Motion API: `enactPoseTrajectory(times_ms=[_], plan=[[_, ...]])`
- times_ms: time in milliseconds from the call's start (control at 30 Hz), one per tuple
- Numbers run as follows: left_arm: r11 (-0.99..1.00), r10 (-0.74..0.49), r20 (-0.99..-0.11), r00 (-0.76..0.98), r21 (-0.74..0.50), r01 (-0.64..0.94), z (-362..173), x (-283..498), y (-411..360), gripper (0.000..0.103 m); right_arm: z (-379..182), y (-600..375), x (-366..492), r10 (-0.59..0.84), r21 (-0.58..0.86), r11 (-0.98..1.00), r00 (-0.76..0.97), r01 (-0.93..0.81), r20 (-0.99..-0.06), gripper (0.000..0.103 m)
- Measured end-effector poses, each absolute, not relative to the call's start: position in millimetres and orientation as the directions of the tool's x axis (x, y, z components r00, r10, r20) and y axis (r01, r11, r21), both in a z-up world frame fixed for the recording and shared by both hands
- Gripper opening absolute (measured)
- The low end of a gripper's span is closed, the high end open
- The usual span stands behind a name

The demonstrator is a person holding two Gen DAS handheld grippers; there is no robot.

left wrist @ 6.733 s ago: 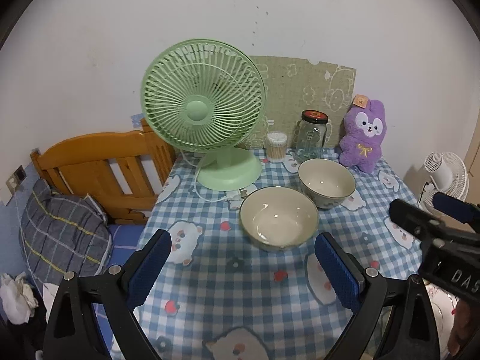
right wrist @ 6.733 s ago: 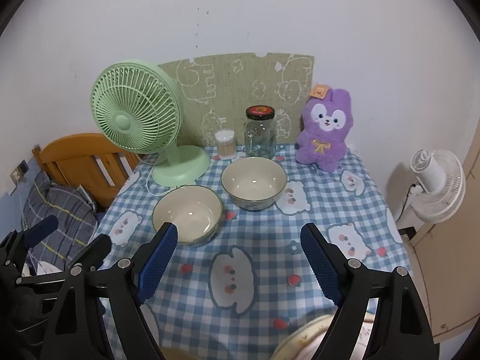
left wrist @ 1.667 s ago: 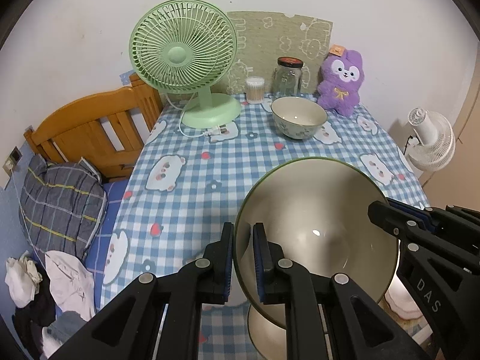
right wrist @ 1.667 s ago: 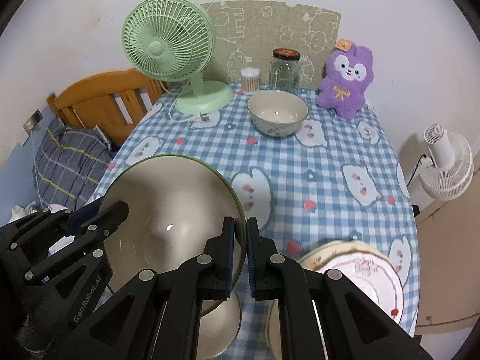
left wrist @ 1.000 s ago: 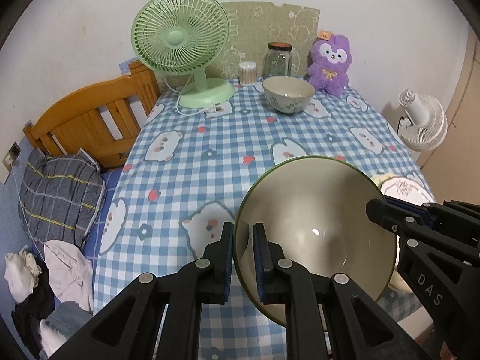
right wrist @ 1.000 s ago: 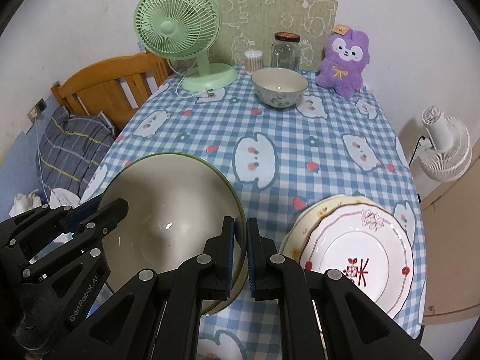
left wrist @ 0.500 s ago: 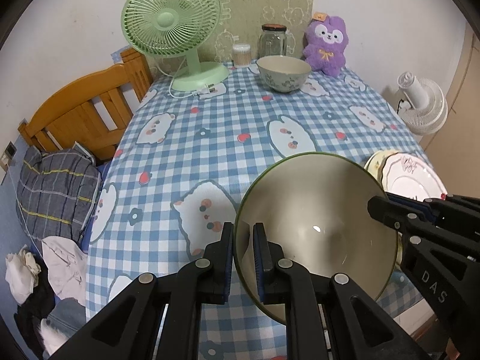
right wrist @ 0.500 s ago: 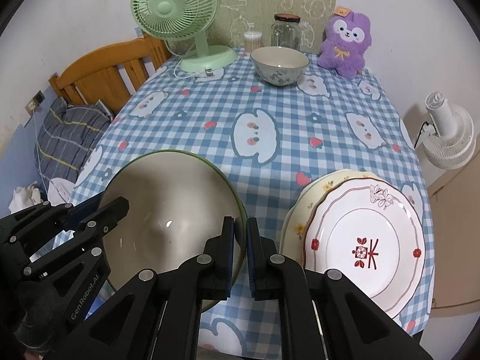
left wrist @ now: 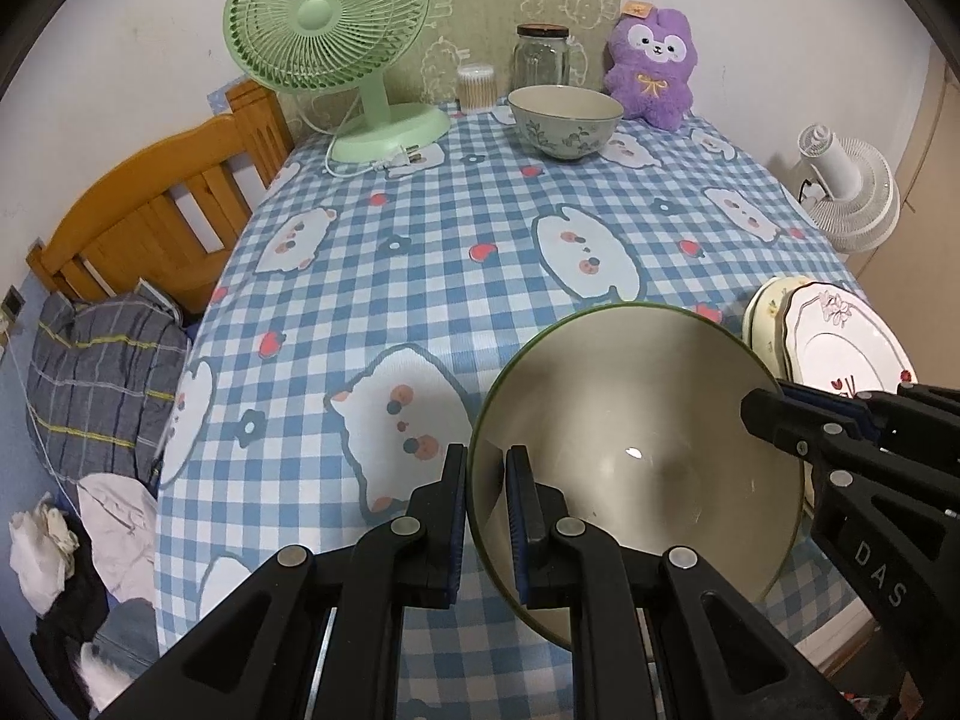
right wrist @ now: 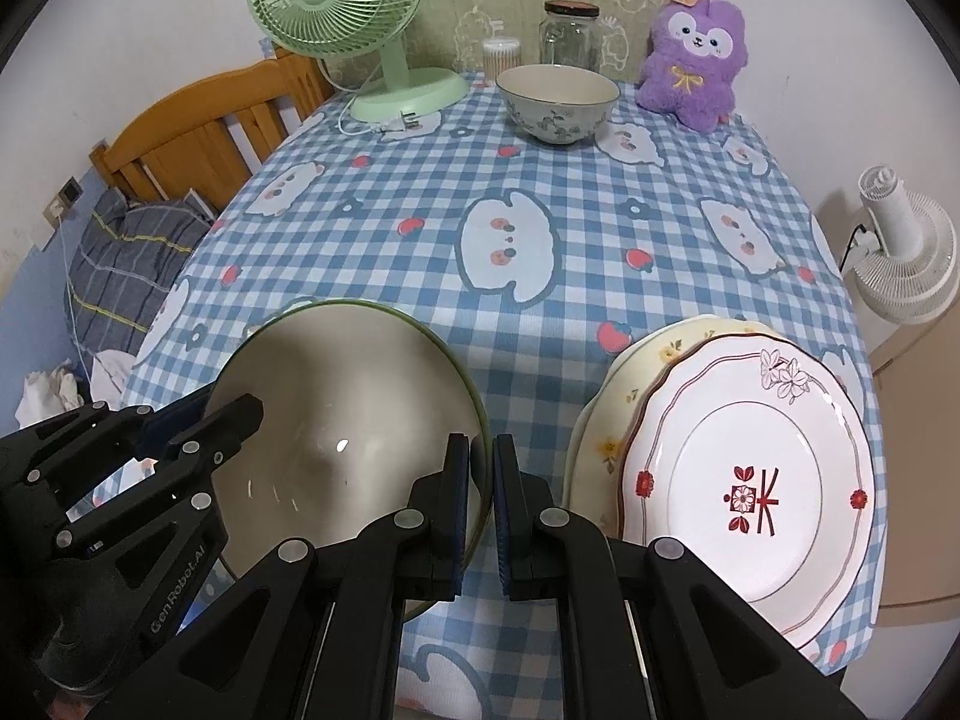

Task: Organize plates and bowls
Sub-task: 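Lower the cream bowl onto the tablecloth and open both grippers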

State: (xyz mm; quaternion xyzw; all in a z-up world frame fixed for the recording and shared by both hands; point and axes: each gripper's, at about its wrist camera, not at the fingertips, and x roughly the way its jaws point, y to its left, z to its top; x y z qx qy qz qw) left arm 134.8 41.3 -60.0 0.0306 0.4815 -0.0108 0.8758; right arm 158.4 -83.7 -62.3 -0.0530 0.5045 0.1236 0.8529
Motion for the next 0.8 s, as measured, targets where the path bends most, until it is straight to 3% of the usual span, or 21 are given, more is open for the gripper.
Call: enactPoseTrajectory(times_ms=[233, 600, 667, 733, 800], plan=[[0.998, -0.004, -0.847, 0.531, 0.027, 0.049, -61, 137, 43, 0.009, -62, -83, 161, 0.165, 0.039, 0.962, 0.466, -0.269, -0.869, 0.011], [0.997, -0.045, -0.839, 0.543, -0.008, 0.071, -57, 141, 40, 0.036, -61, -78, 166, 0.166, 0.013, 0.954, 0.489, -0.300, -0.857, 0.014], [0.997, -0.054, -0.833, 0.551, -0.017, 0.073, -55, 143, 40, 0.037, -59, -77, 167, 0.172, 0.016, 0.952, 0.493, -0.304, -0.853, 0.018], [0.998, -0.052, -0.825, 0.563, -0.017, 0.067, -52, 144, 41, 0.038, -57, -76, 168, 0.182, 0.023, 0.950, 0.496, -0.310, -0.849, 0.032], [0.998, -0.047, -0.821, 0.569, -0.015, 0.061, -51, 146, 42, 0.038, -54, -74, 167, 0.167, -0.002, 0.952, 0.522, -0.307, -0.836, 0.037]])
